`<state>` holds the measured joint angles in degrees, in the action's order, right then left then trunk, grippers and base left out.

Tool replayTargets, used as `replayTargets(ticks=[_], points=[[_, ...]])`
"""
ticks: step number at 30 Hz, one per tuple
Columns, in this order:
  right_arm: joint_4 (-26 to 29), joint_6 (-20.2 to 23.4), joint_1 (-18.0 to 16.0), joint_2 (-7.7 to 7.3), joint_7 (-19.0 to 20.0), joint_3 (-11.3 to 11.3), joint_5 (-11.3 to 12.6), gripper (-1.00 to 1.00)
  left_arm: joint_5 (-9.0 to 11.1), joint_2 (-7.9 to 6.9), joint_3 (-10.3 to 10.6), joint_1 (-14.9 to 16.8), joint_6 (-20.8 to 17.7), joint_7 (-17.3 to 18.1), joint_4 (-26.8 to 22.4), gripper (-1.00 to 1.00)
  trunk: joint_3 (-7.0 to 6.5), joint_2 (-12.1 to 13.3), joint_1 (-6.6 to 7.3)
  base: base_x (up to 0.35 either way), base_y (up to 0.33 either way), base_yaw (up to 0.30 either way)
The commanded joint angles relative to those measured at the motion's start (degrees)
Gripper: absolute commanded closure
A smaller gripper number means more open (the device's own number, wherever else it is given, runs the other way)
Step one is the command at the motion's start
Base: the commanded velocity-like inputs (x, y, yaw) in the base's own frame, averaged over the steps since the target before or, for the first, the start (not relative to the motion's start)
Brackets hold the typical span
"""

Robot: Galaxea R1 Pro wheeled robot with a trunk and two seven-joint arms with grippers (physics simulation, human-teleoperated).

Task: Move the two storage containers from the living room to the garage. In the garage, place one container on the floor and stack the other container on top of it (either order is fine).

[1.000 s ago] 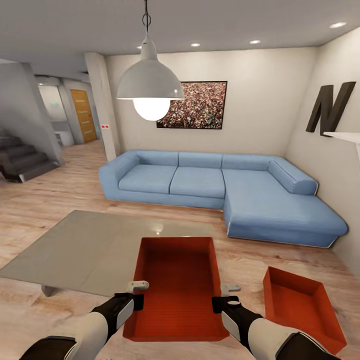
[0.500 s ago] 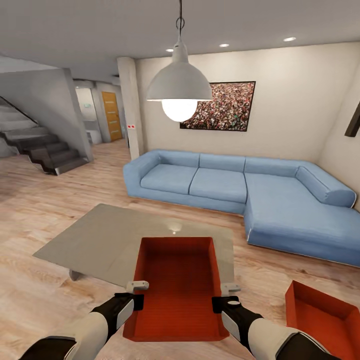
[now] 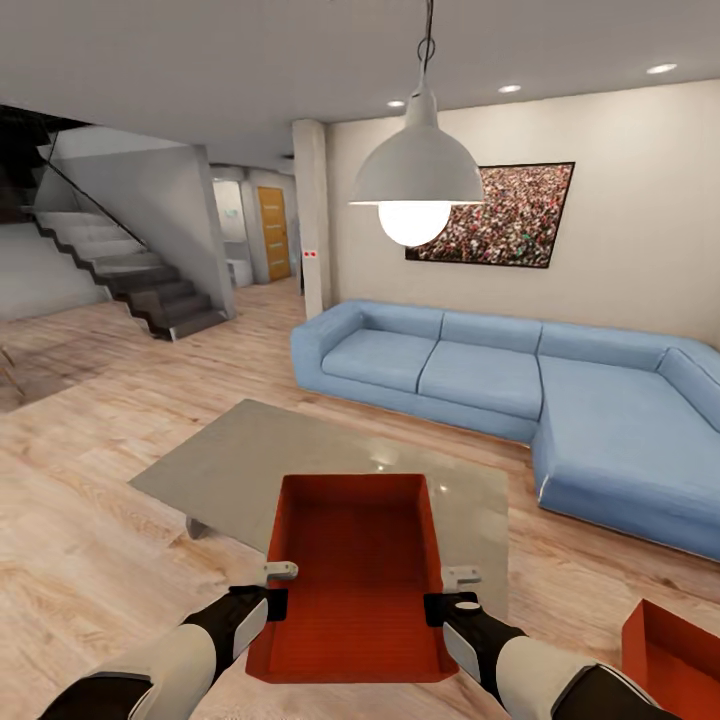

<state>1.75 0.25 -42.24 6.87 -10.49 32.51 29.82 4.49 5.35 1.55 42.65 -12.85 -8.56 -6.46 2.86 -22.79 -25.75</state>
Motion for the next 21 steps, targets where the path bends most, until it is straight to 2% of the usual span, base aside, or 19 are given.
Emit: replayTargets(ticks=[1,21], points=[[-0.24,-0.08,-0.03,0.34,0.04,1.15,1.46,1.0,-0.36,0.1,-0.32,0.06,0.02,-0.4,-0.31,1.0,0.1,-0.13,-0.04,0.0,0.0,0.292],[-0.24,-0.08,-0.03,0.34,0.04,1.15,1.46,1.0,-0.36,0.17,-0.32,0.06,0.02,-0.4,-0.31,1.0,-0.34,-0.13,-0.04,0.0,0.0,0.292]])
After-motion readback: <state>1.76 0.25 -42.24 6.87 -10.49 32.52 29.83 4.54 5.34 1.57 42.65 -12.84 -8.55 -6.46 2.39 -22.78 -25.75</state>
